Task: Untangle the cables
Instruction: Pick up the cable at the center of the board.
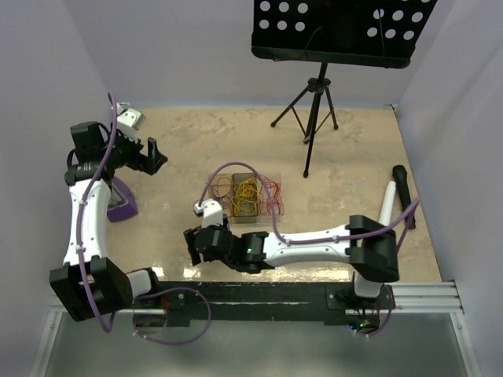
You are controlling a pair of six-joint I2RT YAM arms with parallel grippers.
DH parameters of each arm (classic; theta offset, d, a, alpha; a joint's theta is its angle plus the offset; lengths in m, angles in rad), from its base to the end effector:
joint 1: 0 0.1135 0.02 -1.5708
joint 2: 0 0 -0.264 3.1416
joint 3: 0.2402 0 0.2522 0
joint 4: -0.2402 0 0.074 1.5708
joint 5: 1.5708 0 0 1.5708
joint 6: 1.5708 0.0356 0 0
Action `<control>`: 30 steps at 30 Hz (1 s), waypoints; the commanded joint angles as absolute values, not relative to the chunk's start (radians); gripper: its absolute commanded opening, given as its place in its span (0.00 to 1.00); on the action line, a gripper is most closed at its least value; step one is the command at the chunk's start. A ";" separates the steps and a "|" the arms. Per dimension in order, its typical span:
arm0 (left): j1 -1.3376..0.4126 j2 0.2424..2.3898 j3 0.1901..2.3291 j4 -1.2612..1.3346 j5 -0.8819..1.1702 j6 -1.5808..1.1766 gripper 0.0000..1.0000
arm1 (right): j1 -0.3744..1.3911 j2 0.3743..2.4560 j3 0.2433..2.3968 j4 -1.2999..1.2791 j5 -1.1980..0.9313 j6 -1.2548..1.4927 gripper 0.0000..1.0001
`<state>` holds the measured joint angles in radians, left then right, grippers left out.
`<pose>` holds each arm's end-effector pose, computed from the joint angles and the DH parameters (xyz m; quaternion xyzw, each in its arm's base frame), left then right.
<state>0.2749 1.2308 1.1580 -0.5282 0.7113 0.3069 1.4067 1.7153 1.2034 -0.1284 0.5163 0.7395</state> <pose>0.2603 0.0493 0.3473 0.1756 0.8267 -0.1698 0.5069 0.0803 0.3771 0.2444 -0.1747 0.8540 0.2722 0.4076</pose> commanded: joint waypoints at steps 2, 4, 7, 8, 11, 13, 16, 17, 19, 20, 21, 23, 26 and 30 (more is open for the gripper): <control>0.278 1.155 1.138 -0.548 0.769 0.340 1.00 | 1.399 1.870 1.344 -0.029 0.495 0.726 0.81; 0.282 1.157 1.138 -0.563 0.764 0.357 1.00 | 1.399 1.946 1.409 -0.069 0.526 0.747 0.82; 0.287 1.163 1.138 -0.577 0.764 0.373 1.00 | 1.397 2.051 1.503 -0.142 0.604 0.816 0.81; 0.287 1.166 1.140 -0.581 0.765 0.379 1.00 | 1.396 2.074 1.520 -0.152 0.632 0.837 0.80; 0.293 1.167 1.137 -0.584 0.765 0.394 1.00 | 1.390 2.121 1.561 -0.186 0.690 0.922 0.77; 0.295 1.164 1.132 -0.581 0.764 0.400 1.00 | 1.382 2.144 1.578 -0.199 0.710 0.949 0.75; 0.295 1.155 1.124 -0.572 0.764 0.403 1.00 | 1.365 2.175 1.595 -0.199 0.715 0.974 0.72; 0.296 1.155 1.118 -0.571 0.765 0.403 1.00 | 1.361 2.184 1.600 -0.193 0.713 0.976 0.71; 0.296 1.147 1.111 -0.565 0.764 0.408 1.00 | 1.358 2.204 1.611 -0.192 0.707 0.980 0.69; 0.296 1.146 1.105 -0.566 0.764 0.410 1.00 | 1.356 2.213 1.618 -0.192 0.707 0.985 0.68; 0.296 1.143 1.100 -0.566 0.761 0.413 1.00 | 1.356 2.223 1.623 -0.186 0.707 0.986 0.66; 0.296 1.135 1.094 -0.563 0.758 0.416 1.00 | 1.356 2.233 1.621 -0.180 0.703 0.989 0.61; 0.296 1.124 1.075 -0.552 0.756 0.419 1.00 | 1.356 2.241 1.597 -0.169 0.693 0.997 0.49; 0.296 1.121 1.071 -0.549 0.756 0.419 1.00 | 1.361 2.220 1.543 -0.152 0.690 1.011 0.25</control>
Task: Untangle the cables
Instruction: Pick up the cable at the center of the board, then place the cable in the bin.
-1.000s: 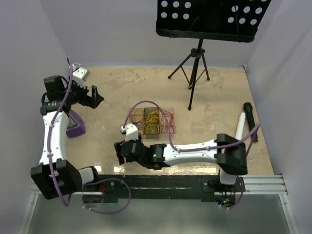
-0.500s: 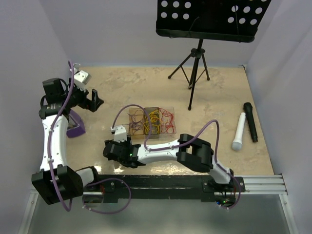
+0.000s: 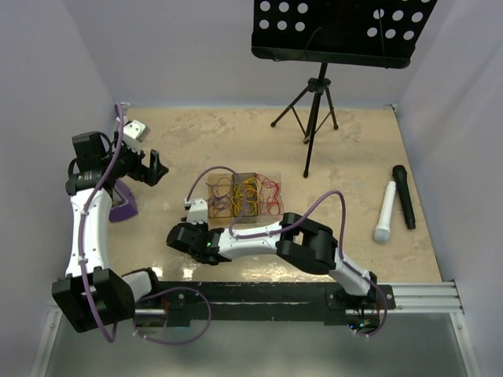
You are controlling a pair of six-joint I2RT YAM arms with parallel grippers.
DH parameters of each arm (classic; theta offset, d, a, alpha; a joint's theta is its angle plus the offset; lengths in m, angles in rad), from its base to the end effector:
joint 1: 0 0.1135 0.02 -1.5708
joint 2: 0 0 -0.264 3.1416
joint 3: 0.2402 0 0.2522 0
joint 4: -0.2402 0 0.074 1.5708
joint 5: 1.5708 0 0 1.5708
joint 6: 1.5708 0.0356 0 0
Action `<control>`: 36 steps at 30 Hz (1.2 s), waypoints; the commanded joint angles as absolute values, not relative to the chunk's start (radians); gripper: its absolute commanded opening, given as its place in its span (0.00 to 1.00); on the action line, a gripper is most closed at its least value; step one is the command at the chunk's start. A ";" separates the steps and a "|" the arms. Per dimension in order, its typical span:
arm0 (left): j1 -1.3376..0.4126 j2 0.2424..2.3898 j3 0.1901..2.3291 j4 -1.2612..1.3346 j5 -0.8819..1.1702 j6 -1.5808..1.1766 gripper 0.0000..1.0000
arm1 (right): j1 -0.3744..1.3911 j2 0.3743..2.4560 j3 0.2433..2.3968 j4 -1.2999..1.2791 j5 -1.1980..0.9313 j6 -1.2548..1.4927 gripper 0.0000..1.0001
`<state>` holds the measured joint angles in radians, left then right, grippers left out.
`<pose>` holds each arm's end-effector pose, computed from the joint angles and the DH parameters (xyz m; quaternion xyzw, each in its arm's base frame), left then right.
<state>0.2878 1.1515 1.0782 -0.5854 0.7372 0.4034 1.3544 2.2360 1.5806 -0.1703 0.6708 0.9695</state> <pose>0.2375 0.0453 0.3351 0.2068 0.8269 -0.1652 0.4961 0.1253 0.4668 0.1446 -0.0506 0.8862 0.1935 0.4179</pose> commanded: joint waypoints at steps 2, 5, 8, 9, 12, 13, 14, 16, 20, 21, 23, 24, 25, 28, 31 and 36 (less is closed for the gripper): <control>0.296 1.121 1.068 -0.545 0.761 0.416 1.00 | 1.367 2.197 1.517 -0.149 0.690 1.012 0.13; 0.296 1.118 1.058 -0.528 0.761 0.408 1.00 | 1.387 2.146 1.480 -0.143 0.698 0.994 0.00; 0.296 1.118 1.046 -0.514 0.761 0.405 1.00 | 1.419 2.063 1.444 -0.144 0.721 0.960 0.00; 0.296 1.118 1.046 -0.511 0.756 0.400 1.00 | 1.430 2.031 1.430 -0.143 0.729 0.951 0.00; 0.296 1.118 1.043 -0.508 0.756 0.403 1.00 | 1.437 1.947 1.394 -0.179 0.750 0.951 0.00; 0.296 1.115 1.043 -0.506 0.755 0.406 1.00 | 1.437 1.921 1.381 -0.187 0.755 0.951 0.00; 0.296 1.114 1.040 -0.502 0.753 0.405 1.00 | 1.437 1.886 1.365 -0.195 0.762 0.951 0.00; 0.296 1.109 1.032 -0.491 0.753 0.407 1.00 | 1.436 1.820 1.342 -0.210 0.781 0.943 0.00; 0.296 1.112 1.031 -0.482 0.758 0.399 1.00 | 1.437 1.674 1.344 -0.276 0.836 0.927 0.00; 0.296 1.114 1.029 -0.482 0.762 0.397 1.00 | 1.436 1.636 1.347 -0.291 0.848 0.922 0.00; 0.296 1.117 1.029 -0.480 0.770 0.394 0.99 | 1.434 1.571 1.356 -0.305 0.886 0.881 0.00; 0.296 1.118 1.028 -0.479 0.776 0.393 0.99 | 1.428 1.542 1.365 -0.308 0.902 0.853 0.00; 0.296 1.118 1.029 -0.479 0.782 0.390 0.98 | 1.418 1.523 1.377 -0.317 0.911 0.833 0.00; 0.296 1.114 1.023 -0.477 0.804 0.380 0.97 | 1.342 1.490 1.391 -0.345 0.907 0.787 0.00; 0.296 1.109 1.008 -0.468 0.819 0.373 0.96 | 1.243 1.459 1.344 -0.296 0.842 0.721 0.00; 0.287 1.114 0.983 -0.439 0.792 0.342 0.95 | 1.134 1.526 1.310 -0.252 0.828 0.660 0.00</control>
<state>0.2878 1.1290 1.0012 -0.4927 0.7784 0.3786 1.1828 1.4708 1.3289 -0.2714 0.8356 0.7452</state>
